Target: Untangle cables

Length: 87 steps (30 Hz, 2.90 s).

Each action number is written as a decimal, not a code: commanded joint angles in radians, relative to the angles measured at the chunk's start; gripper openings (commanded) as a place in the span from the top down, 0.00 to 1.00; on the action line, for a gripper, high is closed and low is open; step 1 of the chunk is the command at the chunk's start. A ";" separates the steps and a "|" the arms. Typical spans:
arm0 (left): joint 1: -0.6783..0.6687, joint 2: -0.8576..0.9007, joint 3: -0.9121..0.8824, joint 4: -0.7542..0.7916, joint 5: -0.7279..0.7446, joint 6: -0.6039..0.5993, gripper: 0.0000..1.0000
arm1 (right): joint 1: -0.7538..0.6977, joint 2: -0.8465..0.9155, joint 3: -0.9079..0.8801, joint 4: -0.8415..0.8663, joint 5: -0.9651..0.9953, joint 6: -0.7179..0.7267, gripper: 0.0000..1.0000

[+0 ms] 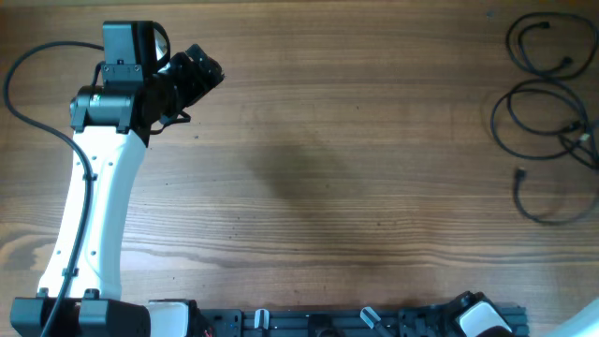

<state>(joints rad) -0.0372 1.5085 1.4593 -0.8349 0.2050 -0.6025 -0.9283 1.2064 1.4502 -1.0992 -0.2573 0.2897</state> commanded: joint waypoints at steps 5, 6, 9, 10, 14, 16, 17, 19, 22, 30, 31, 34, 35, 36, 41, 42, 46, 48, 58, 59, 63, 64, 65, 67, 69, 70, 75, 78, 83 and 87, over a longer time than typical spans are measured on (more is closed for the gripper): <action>0.002 0.011 0.001 0.000 -0.020 0.023 0.10 | -0.068 0.041 0.030 0.035 0.057 0.032 0.96; 0.002 0.011 0.001 0.000 -0.020 0.023 0.10 | -0.068 0.063 0.030 0.036 0.068 0.032 0.96; 0.002 0.011 0.001 0.000 -0.020 0.023 0.10 | -0.068 0.113 0.030 0.037 0.070 0.032 0.91; 0.002 0.011 0.001 0.000 -0.020 0.023 0.10 | -0.068 0.134 0.030 0.036 0.069 0.031 0.79; 0.002 0.011 0.001 0.000 -0.020 0.023 0.10 | -0.068 0.212 0.030 0.021 0.029 0.021 0.39; 0.002 0.011 0.001 0.000 -0.020 0.023 0.10 | -0.062 0.241 0.030 0.016 -0.008 -0.011 0.33; 0.002 0.011 0.001 0.000 -0.020 0.023 0.10 | -0.057 0.251 0.030 0.014 -0.019 -0.023 0.30; 0.002 0.011 0.001 0.000 -0.020 0.023 0.10 | -0.039 0.260 0.030 0.010 -0.044 -0.037 0.28; 0.002 0.011 0.001 0.000 -0.020 0.023 0.07 | 0.011 0.257 0.030 0.006 -0.104 -0.087 0.25; 0.002 0.011 0.000 0.000 -0.020 0.023 0.00 | 0.299 0.238 0.030 -0.011 -0.230 -0.239 0.21; 0.002 0.011 0.000 0.000 -0.020 0.023 0.00 | 0.353 0.233 0.030 -0.011 -0.230 -0.246 0.20; 0.002 0.011 0.000 0.000 -0.020 0.023 0.00 | 0.481 0.219 0.033 -0.005 -0.230 -0.246 0.20; 0.002 0.011 0.000 0.000 -0.020 0.023 0.00 | 0.520 0.214 0.039 -0.005 -0.230 -0.249 0.19; 0.002 0.011 0.000 0.000 -0.020 0.023 0.00 | 0.549 0.211 0.045 -0.006 -0.230 -0.252 0.18; 0.002 0.011 0.000 0.000 -0.020 0.023 0.00 | 0.695 0.163 0.134 -0.051 -0.196 -0.264 0.14; 0.002 0.011 0.000 0.000 -0.020 0.023 0.00 | 0.716 0.151 0.158 -0.074 -0.186 -0.264 0.14; 0.002 0.011 0.000 0.000 -0.020 0.023 0.00 | 0.773 0.092 0.206 -0.146 -0.189 -0.240 0.00; 0.002 0.011 0.000 0.000 -0.020 0.023 0.00 | 0.787 0.067 0.206 -0.174 -0.188 -0.167 0.00; 0.002 0.011 0.000 0.000 -0.020 0.023 0.00 | 0.791 0.046 0.206 -0.194 -0.140 0.140 0.00; 0.002 0.011 0.000 0.000 -0.020 0.023 0.00 | 0.794 0.046 0.206 -0.195 -0.148 0.116 0.00; 0.002 0.011 0.000 0.000 -0.020 0.023 0.00 | 0.797 0.042 0.206 -0.184 -0.162 0.010 0.00; 0.002 0.011 0.000 0.000 -0.020 0.023 0.00 | 0.797 0.042 0.206 -0.175 -0.162 -0.029 0.01; 0.002 0.011 0.000 0.000 -0.020 0.023 0.00 | 0.799 0.044 0.201 -0.156 -0.162 -0.071 0.00; 0.002 0.011 0.000 0.000 -0.020 0.023 0.00 | 0.808 0.029 0.177 -0.096 -0.162 -0.143 0.00; 0.002 0.011 0.000 0.000 -0.020 0.023 0.00 | 0.837 -0.037 0.085 0.048 -0.161 -0.237 0.00; 0.002 0.011 0.000 0.000 -0.020 0.023 0.00 | 0.847 -0.065 0.043 0.097 -0.157 -0.246 0.00; 0.002 0.011 0.000 0.000 -0.020 0.023 0.00 | 0.864 -0.240 -0.211 0.338 -0.146 -0.238 0.00; 0.002 0.011 0.000 0.000 -0.020 0.023 0.00 | 0.864 -0.359 -0.378 0.489 -0.138 -0.238 0.00; 0.002 0.011 0.000 0.000 -0.020 0.023 0.00 | 0.870 -0.583 -0.672 0.741 -0.091 -0.238 0.00; 0.002 0.011 0.000 0.000 -0.020 0.023 0.00 | 0.907 -0.713 -0.869 0.932 -0.015 -0.238 0.00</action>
<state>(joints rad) -0.0372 1.5085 1.4593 -0.8352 0.1936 -0.5953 -0.0551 0.5926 0.7288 -0.2863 -0.3630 0.0643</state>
